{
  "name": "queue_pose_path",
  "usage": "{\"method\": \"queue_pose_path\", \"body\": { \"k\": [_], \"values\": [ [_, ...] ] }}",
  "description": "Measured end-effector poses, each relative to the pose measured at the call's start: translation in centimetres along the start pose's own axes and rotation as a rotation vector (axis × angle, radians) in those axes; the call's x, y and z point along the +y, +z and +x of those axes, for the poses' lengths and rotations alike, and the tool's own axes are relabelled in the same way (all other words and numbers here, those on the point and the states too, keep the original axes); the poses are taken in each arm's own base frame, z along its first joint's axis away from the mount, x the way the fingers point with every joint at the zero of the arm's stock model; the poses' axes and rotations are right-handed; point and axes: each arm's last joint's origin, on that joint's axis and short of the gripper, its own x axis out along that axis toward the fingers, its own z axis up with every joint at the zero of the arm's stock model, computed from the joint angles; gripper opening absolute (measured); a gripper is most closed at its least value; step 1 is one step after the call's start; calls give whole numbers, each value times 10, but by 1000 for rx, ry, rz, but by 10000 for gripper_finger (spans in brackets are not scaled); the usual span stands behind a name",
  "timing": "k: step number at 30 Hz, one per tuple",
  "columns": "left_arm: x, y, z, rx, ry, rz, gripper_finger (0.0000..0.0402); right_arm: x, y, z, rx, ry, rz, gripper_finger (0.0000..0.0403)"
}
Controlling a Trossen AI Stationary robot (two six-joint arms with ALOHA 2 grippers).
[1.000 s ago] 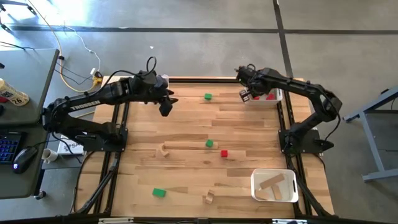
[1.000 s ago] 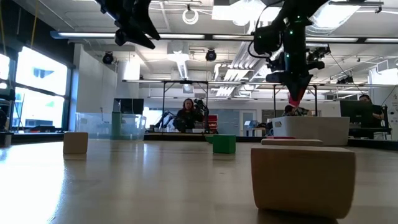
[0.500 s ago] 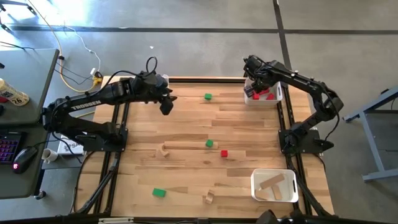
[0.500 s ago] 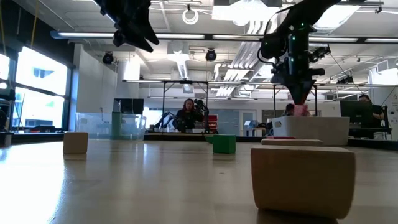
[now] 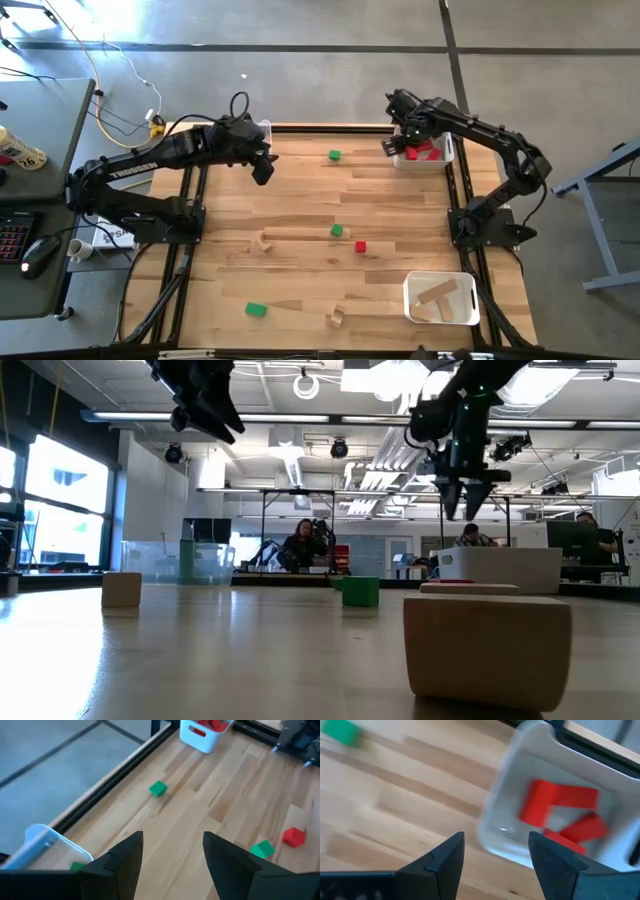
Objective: Sort & place blocks by color
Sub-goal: Put the green block into the transparent bin
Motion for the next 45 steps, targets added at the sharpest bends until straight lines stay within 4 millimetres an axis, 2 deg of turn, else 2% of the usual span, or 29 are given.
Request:
{"method": "queue_pose_path", "body": {
  "k": [10, 15, 23, 29, 35, 45],
  "values": [
    [4, 0, -25, -76, 14, 23, 192, 67, -17, -14, -109, 246, -24, 209],
    [5, 0, -31, -101, 11, 20, 193, 104, -37, -25, -157, 349, -84, 209],
    [5, 0, -32, -102, 9, 42, 193, 153, -79, -46, -289, 466, -346, 209],
    [5, 0, -32, -101, 11, 94, 193, 171, -107, -55, -279, 535, -434, 209],
    [5, 0, -32, -101, 13, 138, 193, 181, -127, -62, -252, 573, -443, 213],
    [5, 0, -32, -101, 11, 144, 193, 186, -138, -63, -257, 559, -439, 224]
  ]
}}
